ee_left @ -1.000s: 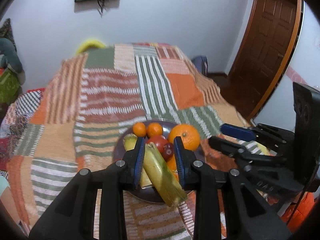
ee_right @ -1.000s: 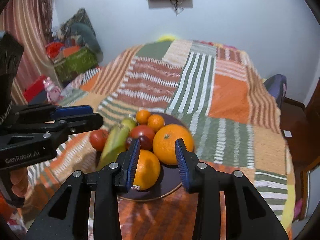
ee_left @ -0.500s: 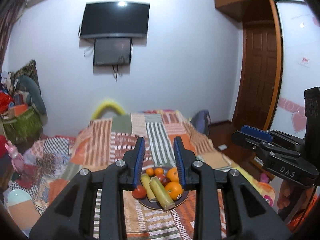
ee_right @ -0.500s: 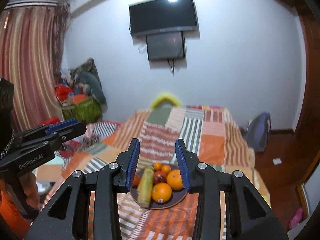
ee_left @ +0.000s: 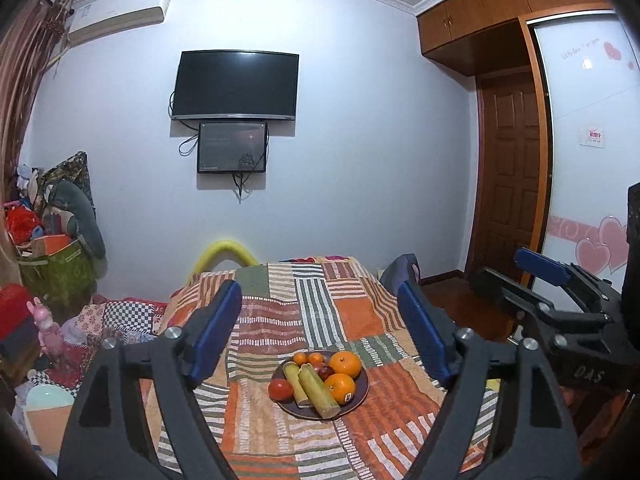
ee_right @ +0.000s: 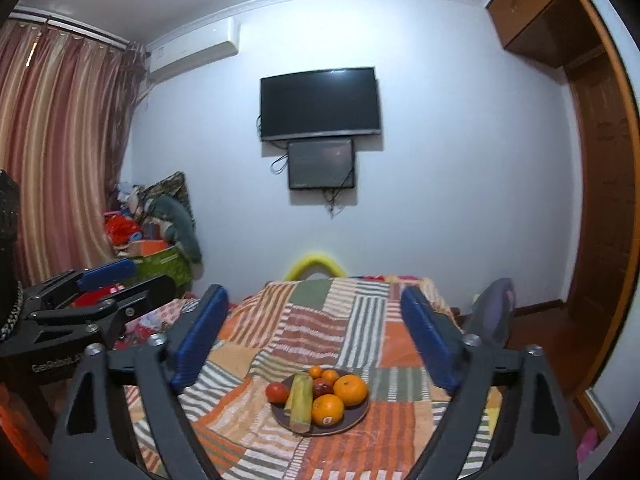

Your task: Organize fruits

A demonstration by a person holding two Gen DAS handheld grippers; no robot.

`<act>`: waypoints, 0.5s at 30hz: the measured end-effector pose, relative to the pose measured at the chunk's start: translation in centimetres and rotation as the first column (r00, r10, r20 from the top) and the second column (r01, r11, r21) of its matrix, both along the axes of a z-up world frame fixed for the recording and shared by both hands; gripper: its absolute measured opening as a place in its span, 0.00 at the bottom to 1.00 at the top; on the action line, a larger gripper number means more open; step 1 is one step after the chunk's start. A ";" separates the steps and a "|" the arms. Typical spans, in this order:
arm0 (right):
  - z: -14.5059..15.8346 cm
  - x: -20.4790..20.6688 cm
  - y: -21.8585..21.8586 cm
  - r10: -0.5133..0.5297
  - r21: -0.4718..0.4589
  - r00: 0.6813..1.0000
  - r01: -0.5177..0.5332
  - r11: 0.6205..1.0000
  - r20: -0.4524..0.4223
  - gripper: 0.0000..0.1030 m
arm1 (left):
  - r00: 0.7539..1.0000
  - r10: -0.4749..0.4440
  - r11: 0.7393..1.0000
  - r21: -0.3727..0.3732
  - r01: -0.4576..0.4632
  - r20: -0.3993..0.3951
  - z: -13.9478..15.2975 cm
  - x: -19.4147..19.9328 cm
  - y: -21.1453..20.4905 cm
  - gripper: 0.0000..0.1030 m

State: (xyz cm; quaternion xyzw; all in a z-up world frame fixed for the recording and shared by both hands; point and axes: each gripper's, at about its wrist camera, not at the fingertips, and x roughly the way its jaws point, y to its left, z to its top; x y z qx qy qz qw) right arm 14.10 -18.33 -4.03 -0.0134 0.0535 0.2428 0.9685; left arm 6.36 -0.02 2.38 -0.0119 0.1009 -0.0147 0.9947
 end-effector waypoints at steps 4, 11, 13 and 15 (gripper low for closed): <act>-0.3 -0.3 -0.3 -0.017 0.010 1.000 0.017 1.000 -0.011 1.00 | 1.000 0.014 1.000 0.000 -0.014 0.010 -0.2 -0.9 0.1 0.90; -0.5 -0.9 -0.4 -0.028 0.006 0.999 0.029 1.000 -0.023 1.00 | 1.000 0.024 1.000 0.000 -0.024 0.008 -0.7 -1.3 0.1 0.96; -0.6 -1.0 -0.5 -0.029 0.004 0.999 0.029 1.000 -0.023 1.00 | 1.000 0.026 1.000 0.002 -0.026 0.007 -0.8 -1.3 0.2 0.97; -0.8 -1.3 -0.7 -0.031 0.004 0.999 0.031 1.000 -0.022 1.00 | 1.000 0.027 1.000 0.003 -0.027 0.007 -0.9 -1.4 0.1 0.97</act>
